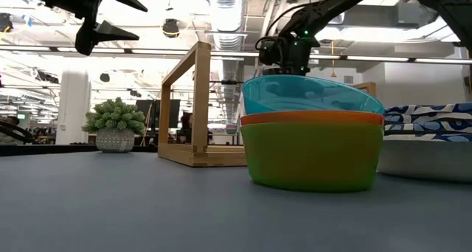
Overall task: Place and stack bowls onto a shelf
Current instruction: Put the pink bowl on the shelf, then stack the blue bowl on top of the pink bowl on the shelf
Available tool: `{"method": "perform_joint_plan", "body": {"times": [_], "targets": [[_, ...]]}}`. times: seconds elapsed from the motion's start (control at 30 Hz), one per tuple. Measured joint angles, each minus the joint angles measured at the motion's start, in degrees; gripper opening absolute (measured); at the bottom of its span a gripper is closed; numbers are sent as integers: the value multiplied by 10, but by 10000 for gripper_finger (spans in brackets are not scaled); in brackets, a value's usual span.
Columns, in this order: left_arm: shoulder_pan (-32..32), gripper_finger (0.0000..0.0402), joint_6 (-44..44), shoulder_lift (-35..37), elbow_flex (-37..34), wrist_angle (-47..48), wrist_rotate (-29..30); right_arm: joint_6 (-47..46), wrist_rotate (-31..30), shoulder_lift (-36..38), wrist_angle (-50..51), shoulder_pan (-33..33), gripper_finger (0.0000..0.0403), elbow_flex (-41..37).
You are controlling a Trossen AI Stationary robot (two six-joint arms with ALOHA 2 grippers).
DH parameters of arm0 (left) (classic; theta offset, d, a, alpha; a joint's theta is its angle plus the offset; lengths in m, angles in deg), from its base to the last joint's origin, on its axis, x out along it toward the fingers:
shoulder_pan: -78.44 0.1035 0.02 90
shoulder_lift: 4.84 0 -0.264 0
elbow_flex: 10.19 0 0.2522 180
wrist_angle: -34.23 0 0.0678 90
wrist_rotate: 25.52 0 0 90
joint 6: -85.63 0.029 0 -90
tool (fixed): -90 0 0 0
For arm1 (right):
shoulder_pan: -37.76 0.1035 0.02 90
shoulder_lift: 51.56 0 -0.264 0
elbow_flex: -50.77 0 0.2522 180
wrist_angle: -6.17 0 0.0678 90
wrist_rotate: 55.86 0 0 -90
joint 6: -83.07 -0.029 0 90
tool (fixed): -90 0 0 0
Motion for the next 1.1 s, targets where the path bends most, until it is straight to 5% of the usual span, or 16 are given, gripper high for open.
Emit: {"method": "perform_joint_plan", "body": {"times": [0.57,0.73,1.1], "targets": [[0,274,1,0,0,0,-1,-11,-58,5,-26,-1,163,1],[0,274,1,0,0,0,-1,-90,-74,21,22,18,174,62],[0,274,1,0,0,-1,-29,-400,213,77,147,150,170,182]]}}
